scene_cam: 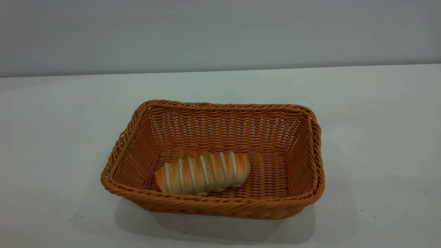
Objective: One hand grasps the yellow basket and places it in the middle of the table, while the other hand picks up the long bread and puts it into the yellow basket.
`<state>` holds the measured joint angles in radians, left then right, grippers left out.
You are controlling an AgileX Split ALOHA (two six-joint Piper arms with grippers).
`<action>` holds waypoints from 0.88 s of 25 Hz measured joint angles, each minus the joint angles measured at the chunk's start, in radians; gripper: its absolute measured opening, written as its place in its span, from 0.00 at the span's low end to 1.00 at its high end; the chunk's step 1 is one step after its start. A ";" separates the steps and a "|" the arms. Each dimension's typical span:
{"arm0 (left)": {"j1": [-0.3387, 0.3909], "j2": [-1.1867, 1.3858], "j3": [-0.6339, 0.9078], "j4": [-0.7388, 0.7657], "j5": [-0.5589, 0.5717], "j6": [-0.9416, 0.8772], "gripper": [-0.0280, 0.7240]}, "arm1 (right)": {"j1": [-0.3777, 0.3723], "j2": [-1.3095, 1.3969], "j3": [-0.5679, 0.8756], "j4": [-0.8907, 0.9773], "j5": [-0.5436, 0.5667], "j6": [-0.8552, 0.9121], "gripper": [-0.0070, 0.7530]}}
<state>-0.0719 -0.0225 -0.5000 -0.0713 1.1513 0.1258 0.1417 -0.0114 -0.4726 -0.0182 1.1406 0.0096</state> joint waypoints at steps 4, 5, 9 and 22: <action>0.000 0.000 0.005 0.004 -0.005 0.001 0.53 | 0.000 0.000 0.001 0.000 0.000 0.000 0.46; 0.000 0.000 0.006 0.007 -0.005 0.001 0.53 | 0.000 0.000 0.001 0.000 0.000 0.000 0.46; 0.000 0.000 0.007 0.013 -0.007 0.001 0.53 | 0.000 0.000 0.001 0.000 0.000 0.000 0.46; 0.000 0.000 0.007 0.013 -0.009 -0.029 0.53 | 0.000 0.000 0.001 0.000 0.000 0.000 0.46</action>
<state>-0.0720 -0.0225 -0.4928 -0.0587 1.1423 0.0969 0.1417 -0.0114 -0.4718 -0.0182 1.1406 0.0096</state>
